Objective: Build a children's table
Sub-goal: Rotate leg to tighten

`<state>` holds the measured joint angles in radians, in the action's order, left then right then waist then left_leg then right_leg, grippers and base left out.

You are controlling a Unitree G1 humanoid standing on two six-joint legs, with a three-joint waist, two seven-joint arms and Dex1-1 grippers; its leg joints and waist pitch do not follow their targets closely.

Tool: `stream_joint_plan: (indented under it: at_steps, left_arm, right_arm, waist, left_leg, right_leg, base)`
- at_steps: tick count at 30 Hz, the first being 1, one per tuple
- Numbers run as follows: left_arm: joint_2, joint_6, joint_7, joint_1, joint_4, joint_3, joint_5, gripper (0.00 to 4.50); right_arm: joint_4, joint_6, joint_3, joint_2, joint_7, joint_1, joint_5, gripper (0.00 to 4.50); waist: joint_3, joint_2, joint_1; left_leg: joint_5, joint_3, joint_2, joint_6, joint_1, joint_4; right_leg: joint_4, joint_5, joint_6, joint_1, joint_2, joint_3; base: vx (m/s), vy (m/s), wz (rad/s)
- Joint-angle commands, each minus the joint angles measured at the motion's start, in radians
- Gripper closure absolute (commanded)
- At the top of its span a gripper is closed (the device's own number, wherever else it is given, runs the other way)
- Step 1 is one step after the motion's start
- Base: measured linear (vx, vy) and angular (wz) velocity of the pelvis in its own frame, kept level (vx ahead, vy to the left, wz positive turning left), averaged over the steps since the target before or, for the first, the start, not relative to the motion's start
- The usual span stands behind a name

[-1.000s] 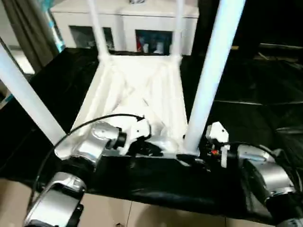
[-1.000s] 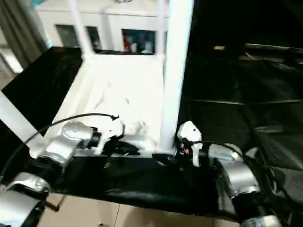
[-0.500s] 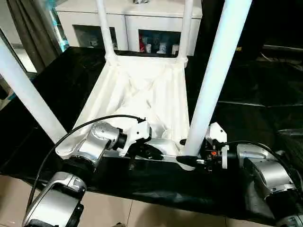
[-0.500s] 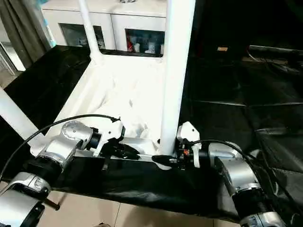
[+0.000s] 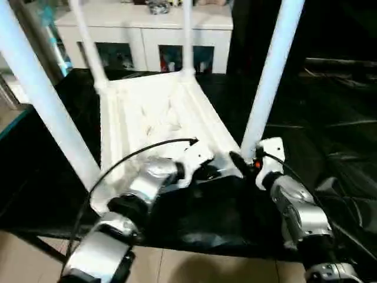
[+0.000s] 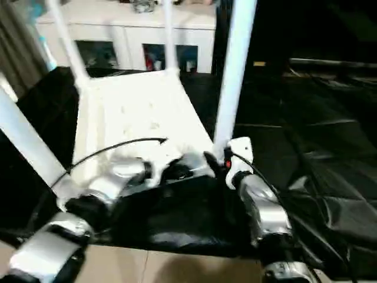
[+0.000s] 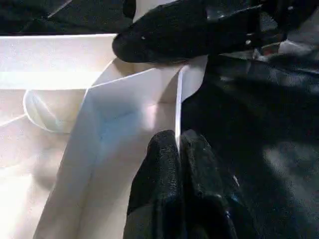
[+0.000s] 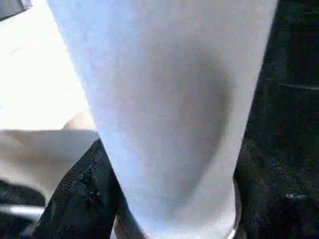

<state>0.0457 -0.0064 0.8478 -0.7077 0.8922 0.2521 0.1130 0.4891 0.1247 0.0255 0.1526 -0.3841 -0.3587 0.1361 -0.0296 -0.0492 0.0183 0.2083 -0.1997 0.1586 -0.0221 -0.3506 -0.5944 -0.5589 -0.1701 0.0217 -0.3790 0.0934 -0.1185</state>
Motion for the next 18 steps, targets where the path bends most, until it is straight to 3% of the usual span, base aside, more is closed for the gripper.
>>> stream_joint_plan:
  at_steps: [1, 4, 5, 12, 18]
  left_arm:
    - [-0.061, -0.018, -0.026, -0.007, -0.002, -0.008, -0.029, 4.5]
    - [-0.05, -0.023, -0.012, -0.004, -0.005, -0.009, -0.028, 4.5]
    - [-0.032, -0.026, 0.015, -0.002, -0.007, -0.008, -0.029, 4.5]
    - [0.068, -0.034, 0.198, 0.016, -0.037, 0.025, -0.033, 4.5]
    - [0.163, -0.028, 0.448, 0.035, -0.094, 0.059, -0.064, 4.5]
  right_arm:
    - [0.047, 0.005, -0.093, -0.043, -0.039, 0.014, -0.05, 1.28]
    - [0.031, -0.005, -0.09, -0.034, -0.07, 0.011, -0.032, 1.08]
    - [0.014, -0.018, -0.097, -0.007, -0.113, 0.006, -0.028, 0.79]
    - [-0.043, -0.059, -0.149, 0.145, -0.426, 0.014, 0.003, 0.66]
    - [-0.095, -0.029, -0.174, 0.275, -0.687, 0.026, 0.056, 0.66]
  waist:
    - [0.038, 0.02, -0.001]
    - [0.04, 0.02, -0.001]
    - [0.039, 0.019, 0.0]
    - [0.044, 0.024, 0.007]
    - [0.06, 0.021, 0.034]
  left_leg:
    - [0.317, 0.048, 0.075, 0.048, 0.004, 0.084]
    - [0.298, 0.046, 0.075, 0.061, 0.001, 0.083]
    - [0.294, 0.045, 0.076, 0.067, 0.001, 0.083]
    - [0.232, 0.042, 0.078, 0.111, -0.01, 0.078]
    - [0.076, 0.035, 0.09, 0.176, -0.013, 0.062]
  right_leg:
    - [0.093, -0.473, 0.119, 0.027, 0.089, 0.06]
    - [0.088, -0.444, 0.132, 0.03, 0.088, 0.061]
    - [0.088, -0.441, 0.136, 0.03, 0.089, 0.061]
    - [0.075, -0.366, 0.161, 0.039, 0.089, 0.063]
    - [0.03, -0.071, 0.247, 0.043, 0.085, 0.061]
  base:
    - [0.0, 0.0, 0.0]
    - [0.0, 0.0, 0.0]
    - [0.0, 0.0, 0.0]
    - [0.0, 0.0, 0.0]
    - [0.0, 0.0, 0.0]
